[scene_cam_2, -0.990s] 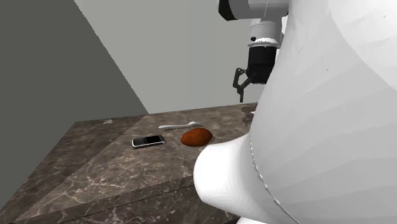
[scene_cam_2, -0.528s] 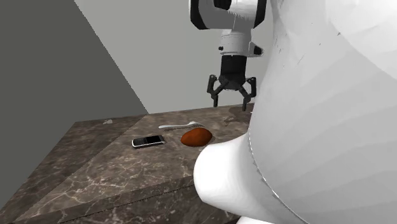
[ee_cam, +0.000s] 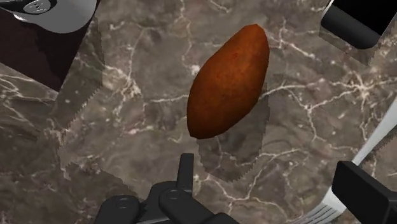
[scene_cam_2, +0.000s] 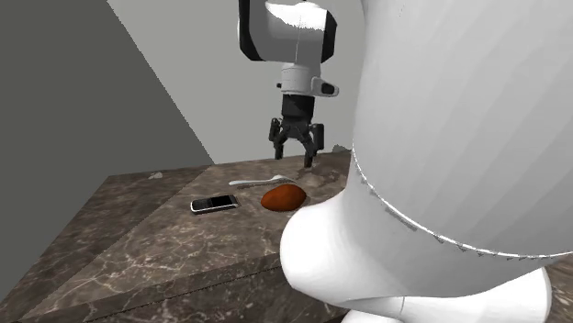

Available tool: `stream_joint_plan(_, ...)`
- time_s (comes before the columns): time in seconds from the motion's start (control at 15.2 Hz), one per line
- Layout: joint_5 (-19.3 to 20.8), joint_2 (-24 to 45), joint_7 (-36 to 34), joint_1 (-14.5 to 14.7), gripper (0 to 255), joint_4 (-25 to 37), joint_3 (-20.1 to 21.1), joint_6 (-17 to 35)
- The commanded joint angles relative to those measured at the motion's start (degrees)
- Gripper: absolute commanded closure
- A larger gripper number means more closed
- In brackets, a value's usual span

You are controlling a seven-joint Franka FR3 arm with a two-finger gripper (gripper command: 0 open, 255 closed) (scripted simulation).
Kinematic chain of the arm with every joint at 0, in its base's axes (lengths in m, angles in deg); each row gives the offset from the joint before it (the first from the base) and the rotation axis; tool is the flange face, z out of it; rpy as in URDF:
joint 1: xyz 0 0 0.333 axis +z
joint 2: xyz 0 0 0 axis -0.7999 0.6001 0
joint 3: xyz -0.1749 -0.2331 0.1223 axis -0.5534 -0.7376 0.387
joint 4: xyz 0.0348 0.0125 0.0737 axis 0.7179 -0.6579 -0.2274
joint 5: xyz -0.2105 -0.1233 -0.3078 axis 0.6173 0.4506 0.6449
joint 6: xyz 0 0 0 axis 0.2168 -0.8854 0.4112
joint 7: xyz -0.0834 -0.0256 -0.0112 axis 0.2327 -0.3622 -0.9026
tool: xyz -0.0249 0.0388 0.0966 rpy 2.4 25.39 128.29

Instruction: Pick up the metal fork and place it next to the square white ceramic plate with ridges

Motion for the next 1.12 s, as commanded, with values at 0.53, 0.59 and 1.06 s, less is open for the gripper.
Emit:
stream_joint_plan(0.53, -0.3, 20.8, -31.4, -6.3, 0, 12.2, 15.3, 11.6)
stream_joint_plan(0.59, -0.1, 21.3, -32.0, -6.4, 0, 12.5, 15.5, 11.8)
stream_joint_plan(1.06, 0.1, 23.6, -32.6, -6.0, 0, 8.5, 17.1, 18.1)
